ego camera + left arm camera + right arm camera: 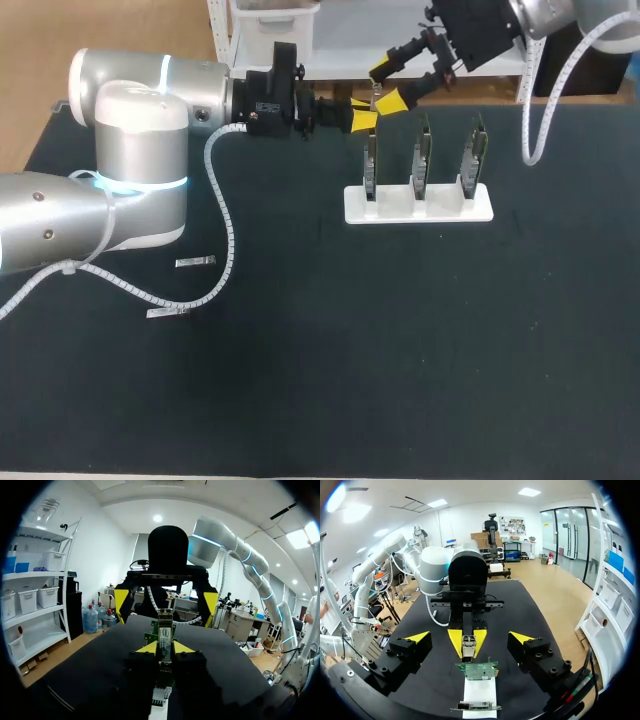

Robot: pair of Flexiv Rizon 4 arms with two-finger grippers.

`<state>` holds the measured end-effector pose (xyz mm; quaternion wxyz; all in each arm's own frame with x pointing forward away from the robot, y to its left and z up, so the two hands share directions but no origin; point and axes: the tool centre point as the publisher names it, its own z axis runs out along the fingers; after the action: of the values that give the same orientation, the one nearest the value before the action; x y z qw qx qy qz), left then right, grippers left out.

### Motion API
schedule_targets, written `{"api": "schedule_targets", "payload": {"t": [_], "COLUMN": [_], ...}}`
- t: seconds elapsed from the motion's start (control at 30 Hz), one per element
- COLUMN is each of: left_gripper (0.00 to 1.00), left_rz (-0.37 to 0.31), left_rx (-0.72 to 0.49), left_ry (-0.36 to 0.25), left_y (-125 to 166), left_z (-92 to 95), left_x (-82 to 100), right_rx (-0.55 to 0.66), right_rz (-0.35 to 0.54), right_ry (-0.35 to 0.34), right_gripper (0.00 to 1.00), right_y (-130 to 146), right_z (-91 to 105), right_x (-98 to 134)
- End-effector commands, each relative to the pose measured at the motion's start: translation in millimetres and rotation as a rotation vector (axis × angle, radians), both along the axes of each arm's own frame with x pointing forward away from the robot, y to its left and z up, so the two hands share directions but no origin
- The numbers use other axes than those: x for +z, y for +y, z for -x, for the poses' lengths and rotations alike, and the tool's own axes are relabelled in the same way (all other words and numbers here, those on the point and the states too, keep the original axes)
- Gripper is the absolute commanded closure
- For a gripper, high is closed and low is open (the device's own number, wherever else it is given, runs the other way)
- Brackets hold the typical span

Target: Pick up the optical module with the left hand, and insert it into the network port with the right hand.

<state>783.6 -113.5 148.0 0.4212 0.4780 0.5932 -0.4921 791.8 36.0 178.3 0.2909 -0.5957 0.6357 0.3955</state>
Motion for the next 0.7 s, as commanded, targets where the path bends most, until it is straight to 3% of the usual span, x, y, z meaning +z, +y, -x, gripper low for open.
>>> {"api": "schedule_targets", "payload": {"t": [0.03,0.23,0.27,0.3,0.7], "left_gripper": [1.0,1.0,1.0,1.0,1.0], "left_rz": [-0.003,-0.003,-0.003,-0.003,-0.003], "left_rx": [-0.004,-0.004,-0.004,-0.004,-0.004], "left_ry": [0.002,0.002,0.002,0.002,0.002], "left_y": [-0.3,-0.3,-0.3,-0.3,-0.3], "left_z": [-2.1,-2.1,-2.1,-2.1,-2.1], "left_x": [0.3,0.3,0.3,0.3,0.3], "right_rx": [0.006,0.006,0.007,0.011,0.01], "right_rz": [0.003,0.002,0.005,0.009,0.021], "right_ry": [0.004,0.012,0.008,0.007,0.004], "right_gripper": [0.0,0.0,0.82,1.0,1.0], "right_y": [2.5,3.0,3.5,4.1,3.2], "right_z": [-1.0,-0.9,-1.1,-1.0,1.5], "right_x": [-0.7,-1.3,-1.3,-1.4,-1.8]}}
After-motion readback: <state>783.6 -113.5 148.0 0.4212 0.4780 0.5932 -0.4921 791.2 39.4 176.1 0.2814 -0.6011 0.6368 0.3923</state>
